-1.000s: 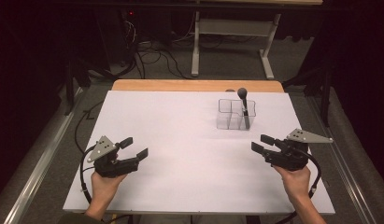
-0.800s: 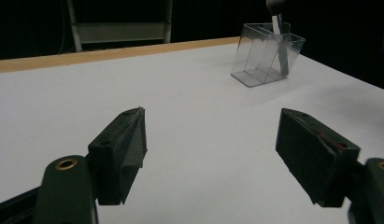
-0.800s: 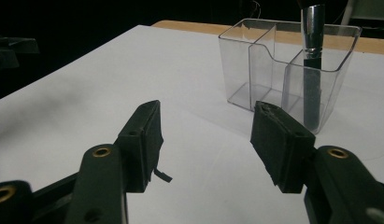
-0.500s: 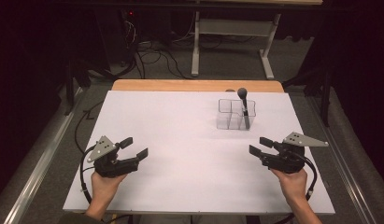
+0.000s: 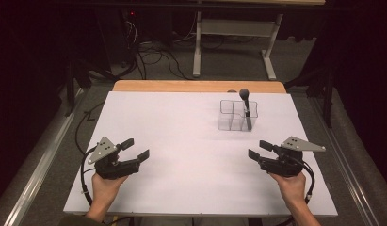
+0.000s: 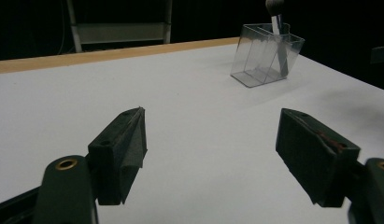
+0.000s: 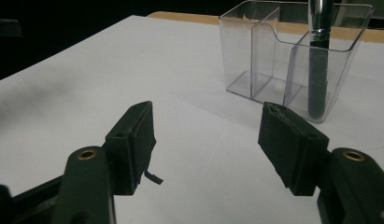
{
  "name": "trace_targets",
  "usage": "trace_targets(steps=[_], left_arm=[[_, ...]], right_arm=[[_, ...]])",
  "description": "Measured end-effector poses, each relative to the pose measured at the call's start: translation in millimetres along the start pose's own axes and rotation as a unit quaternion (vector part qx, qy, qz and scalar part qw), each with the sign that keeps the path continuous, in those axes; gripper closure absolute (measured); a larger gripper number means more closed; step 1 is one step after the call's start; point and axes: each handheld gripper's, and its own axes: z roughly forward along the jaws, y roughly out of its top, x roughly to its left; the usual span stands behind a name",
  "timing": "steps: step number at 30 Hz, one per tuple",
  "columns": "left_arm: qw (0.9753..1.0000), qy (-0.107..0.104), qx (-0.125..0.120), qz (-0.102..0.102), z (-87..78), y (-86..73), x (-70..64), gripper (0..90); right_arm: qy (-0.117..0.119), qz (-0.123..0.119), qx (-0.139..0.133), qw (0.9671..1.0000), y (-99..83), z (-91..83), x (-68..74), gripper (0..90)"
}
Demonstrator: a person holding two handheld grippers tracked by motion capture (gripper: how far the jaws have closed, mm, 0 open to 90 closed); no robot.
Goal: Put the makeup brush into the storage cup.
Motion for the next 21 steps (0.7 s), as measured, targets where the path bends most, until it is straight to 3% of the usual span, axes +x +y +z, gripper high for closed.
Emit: trace_targets(steps=[21], left_arm=[[1.0,-0.001,0.0,0.002,-0.1,0.1,-0.5,24.9]], right_arm=[[-0.013,-0.005,-0.004,0.9999,-16.3,8.0,0.6,31.8]])
